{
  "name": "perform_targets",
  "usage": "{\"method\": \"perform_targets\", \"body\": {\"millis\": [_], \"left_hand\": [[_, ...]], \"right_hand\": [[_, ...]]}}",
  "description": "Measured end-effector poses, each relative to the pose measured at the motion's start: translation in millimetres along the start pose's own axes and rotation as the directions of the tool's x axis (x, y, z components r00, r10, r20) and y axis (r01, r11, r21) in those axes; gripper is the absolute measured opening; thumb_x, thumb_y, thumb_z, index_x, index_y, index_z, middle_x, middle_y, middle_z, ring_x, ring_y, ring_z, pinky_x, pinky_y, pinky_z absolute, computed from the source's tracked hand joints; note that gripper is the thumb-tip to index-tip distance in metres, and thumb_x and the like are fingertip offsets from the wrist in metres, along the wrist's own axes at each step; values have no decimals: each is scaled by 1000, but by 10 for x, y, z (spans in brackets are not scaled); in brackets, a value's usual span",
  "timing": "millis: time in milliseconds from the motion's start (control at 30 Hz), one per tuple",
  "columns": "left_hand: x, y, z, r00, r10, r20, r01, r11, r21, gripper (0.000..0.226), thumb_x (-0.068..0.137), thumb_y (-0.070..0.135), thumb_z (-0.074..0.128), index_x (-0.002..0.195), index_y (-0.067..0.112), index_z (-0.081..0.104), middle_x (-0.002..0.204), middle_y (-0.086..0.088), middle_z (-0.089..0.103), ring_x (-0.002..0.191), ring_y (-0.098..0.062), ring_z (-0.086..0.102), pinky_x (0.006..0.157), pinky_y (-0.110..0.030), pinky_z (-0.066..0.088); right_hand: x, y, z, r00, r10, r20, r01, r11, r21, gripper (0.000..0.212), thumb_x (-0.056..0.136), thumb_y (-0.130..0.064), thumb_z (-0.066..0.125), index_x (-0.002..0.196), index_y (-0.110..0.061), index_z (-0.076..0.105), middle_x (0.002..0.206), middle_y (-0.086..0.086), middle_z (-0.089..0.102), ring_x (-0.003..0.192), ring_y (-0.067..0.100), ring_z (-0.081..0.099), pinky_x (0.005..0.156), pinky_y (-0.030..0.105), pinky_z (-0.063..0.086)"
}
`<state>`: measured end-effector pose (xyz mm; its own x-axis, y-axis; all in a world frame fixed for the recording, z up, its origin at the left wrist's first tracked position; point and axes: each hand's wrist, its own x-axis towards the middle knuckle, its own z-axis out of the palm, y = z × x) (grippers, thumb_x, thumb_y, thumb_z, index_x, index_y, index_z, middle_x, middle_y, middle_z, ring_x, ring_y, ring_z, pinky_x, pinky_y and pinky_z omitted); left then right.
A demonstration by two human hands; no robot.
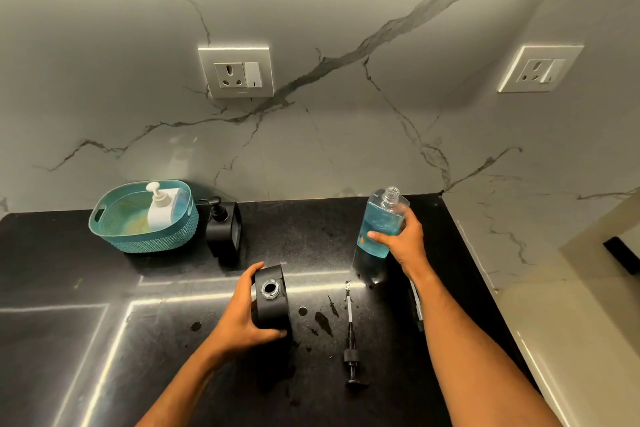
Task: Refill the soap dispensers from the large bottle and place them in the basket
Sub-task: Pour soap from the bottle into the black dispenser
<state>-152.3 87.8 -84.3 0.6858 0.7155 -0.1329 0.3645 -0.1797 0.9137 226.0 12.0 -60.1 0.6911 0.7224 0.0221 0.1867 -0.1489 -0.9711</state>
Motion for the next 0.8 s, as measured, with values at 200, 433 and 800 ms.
{"method": "perform_targets", "body": {"millis": [200, 433, 800], "left_hand": [[-7, 45, -21, 1000, -5, 17, 5, 1000, 25, 136, 55, 21, 102, 158, 41, 15, 151, 8, 44, 132, -14, 60, 108, -37, 54], [-71, 138, 3, 1000, 3, -12, -3, 1000, -4, 131, 55, 20, 101, 157, 36, 20, 150, 9, 42, 128, -3, 59, 101, -23, 55], [-237, 554, -115, 981, 142, -130, -136, 989, 57, 127, 52, 42, 99, 157, 31, 28, 151, 17, 40, 134, 12, 44, 98, -5, 44]], "right_hand": [[-88, -44, 77, 996, -4, -88, 3, 1000, -2, 68, 62, -8, 97, 118, -25, 62, 117, -2, 69, 110, 18, 69, 87, 37, 62], [-346, -198, 167, 984, -97, -150, 97, 995, -5, 66, 65, -15, 97, 120, -26, 62, 117, -7, 69, 110, 15, 69, 89, 41, 63], [-996, -854, 282, 916, -365, -165, 359, 931, -61, 67, 67, -17, 96, 126, -17, 65, 120, -4, 70, 111, 13, 68, 89, 30, 61]]}}
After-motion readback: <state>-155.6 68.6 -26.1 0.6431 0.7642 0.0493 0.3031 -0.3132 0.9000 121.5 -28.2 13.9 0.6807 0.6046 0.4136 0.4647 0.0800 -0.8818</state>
